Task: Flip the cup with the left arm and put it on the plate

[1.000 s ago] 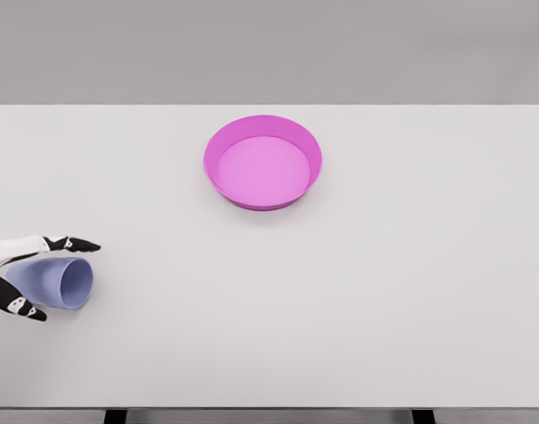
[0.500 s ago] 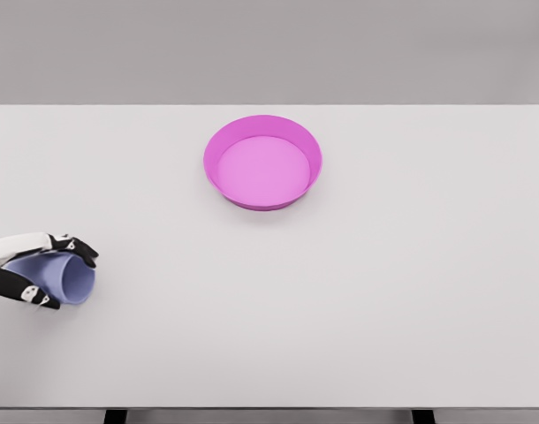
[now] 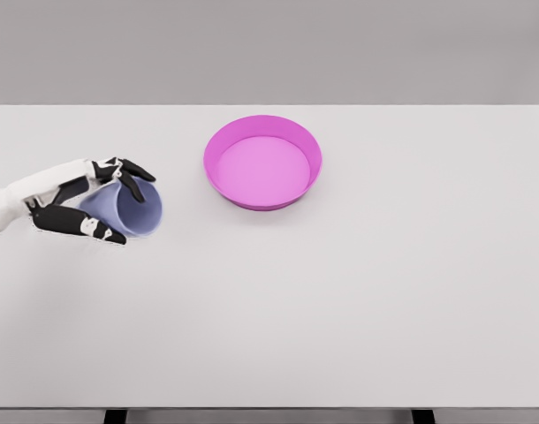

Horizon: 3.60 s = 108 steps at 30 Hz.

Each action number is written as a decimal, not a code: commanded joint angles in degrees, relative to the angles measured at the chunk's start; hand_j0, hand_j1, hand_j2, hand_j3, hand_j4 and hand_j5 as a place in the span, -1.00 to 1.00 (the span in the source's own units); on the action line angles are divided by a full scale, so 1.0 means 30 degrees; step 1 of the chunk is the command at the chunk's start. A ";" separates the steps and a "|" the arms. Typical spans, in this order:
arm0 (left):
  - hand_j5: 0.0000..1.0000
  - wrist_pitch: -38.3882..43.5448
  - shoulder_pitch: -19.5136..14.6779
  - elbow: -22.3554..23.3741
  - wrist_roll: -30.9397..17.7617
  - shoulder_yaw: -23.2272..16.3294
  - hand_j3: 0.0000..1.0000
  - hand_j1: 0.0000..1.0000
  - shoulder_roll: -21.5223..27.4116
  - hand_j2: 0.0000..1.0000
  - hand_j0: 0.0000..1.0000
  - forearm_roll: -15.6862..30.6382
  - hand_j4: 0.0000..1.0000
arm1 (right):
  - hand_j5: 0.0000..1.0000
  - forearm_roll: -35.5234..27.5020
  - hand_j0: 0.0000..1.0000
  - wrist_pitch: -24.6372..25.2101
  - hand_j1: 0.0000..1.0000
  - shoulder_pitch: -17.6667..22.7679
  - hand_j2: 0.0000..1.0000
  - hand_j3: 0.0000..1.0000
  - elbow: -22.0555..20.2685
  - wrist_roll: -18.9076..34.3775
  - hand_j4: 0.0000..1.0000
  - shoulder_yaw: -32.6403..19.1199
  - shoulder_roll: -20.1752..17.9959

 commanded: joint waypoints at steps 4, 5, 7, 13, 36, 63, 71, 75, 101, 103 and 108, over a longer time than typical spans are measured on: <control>-0.03 0.1340 -0.0966 0.0472 0.0298 -0.0155 -0.03 -0.03 -0.2494 -0.03 -0.03 0.1731 -0.03 | 1.00 0.0009 1.00 0.0000 1.00 0.0000 1.00 1.00 -0.0005 0.0005 1.00 -0.0002 0.0000; -0.03 0.1634 -0.1230 0.0794 0.0298 -0.0214 -0.03 -0.03 -0.3139 -0.03 -0.03 0.2141 -0.03 | 1.00 0.0009 1.00 0.0000 1.00 0.0000 1.00 1.00 -0.0004 0.0005 1.00 -0.0002 0.0000; -0.03 0.1634 -0.1787 0.1351 0.0327 -0.0244 -0.03 -0.03 -0.4194 -0.03 -0.03 0.2317 -0.03 | 1.00 0.0009 1.00 -0.0029 1.00 0.0000 1.00 1.00 -0.0005 0.0005 1.00 -0.0002 0.0000; -0.04 0.1576 -0.3252 0.3782 0.0298 -0.0273 -0.04 -0.04 -0.8119 -0.04 -0.04 0.3109 -0.04 | 1.00 0.0009 1.00 0.0000 1.00 0.0000 1.00 1.00 -0.0005 0.0005 1.00 -0.0002 0.0000; -0.11 -0.4876 -0.5362 1.4300 0.4224 -0.3876 -0.11 -0.11 -1.6763 -0.11 -0.11 0.5101 -0.11 | 1.00 0.0009 1.00 -0.0029 1.00 0.0000 1.00 1.00 -0.0005 0.0005 1.00 -0.0002 0.0000; -0.25 -0.4876 -0.5303 1.5121 0.8355 -0.4140 -0.25 -0.25 -1.7583 -0.25 -0.25 0.5716 -0.25 | 1.00 0.0009 1.00 0.0000 1.00 0.0000 1.00 1.00 -0.0005 0.0005 1.00 -0.0002 0.0000; -0.24 -0.4876 -0.5274 1.5121 0.8355 -0.4140 -0.24 -0.24 -1.7583 -0.24 -0.24 0.5716 -0.24 | 1.00 0.0009 1.00 0.0000 1.00 0.0000 1.00 1.00 -0.0005 0.0005 1.00 -0.0002 0.0000; 0.03 -0.4876 -0.5332 1.5063 0.8355 -0.4110 0.03 0.03 -1.7642 0.03 0.03 0.5716 0.03 | 1.00 0.0009 1.00 0.0000 1.00 0.0000 1.00 1.00 -0.0005 0.0005 1.00 -0.0002 0.0000; 0.96 -0.4876 -0.5596 1.3629 0.8443 -0.3788 0.96 0.96 -1.6412 0.96 0.96 0.5071 0.96 | 1.00 0.0009 1.00 0.0000 1.00 0.0000 1.00 1.00 -0.0004 0.0005 1.00 -0.0002 0.0000; 1.00 -0.4876 -0.5684 1.1140 0.8443 -0.3699 1.00 1.00 -1.4363 1.00 1.00 0.6154 1.00 | 1.00 0.0009 1.00 -0.0029 1.00 0.0000 1.00 1.00 -0.0005 0.0005 1.00 -0.0002 0.0000; 1.00 -0.4876 -0.5450 0.7827 0.6216 -0.5370 1.00 1.00 -0.4577 1.00 1.00 0.0944 1.00 | 1.00 0.0009 1.00 0.0000 1.00 0.0000 1.00 1.00 -0.0005 0.0005 1.00 -0.0002 0.0000</control>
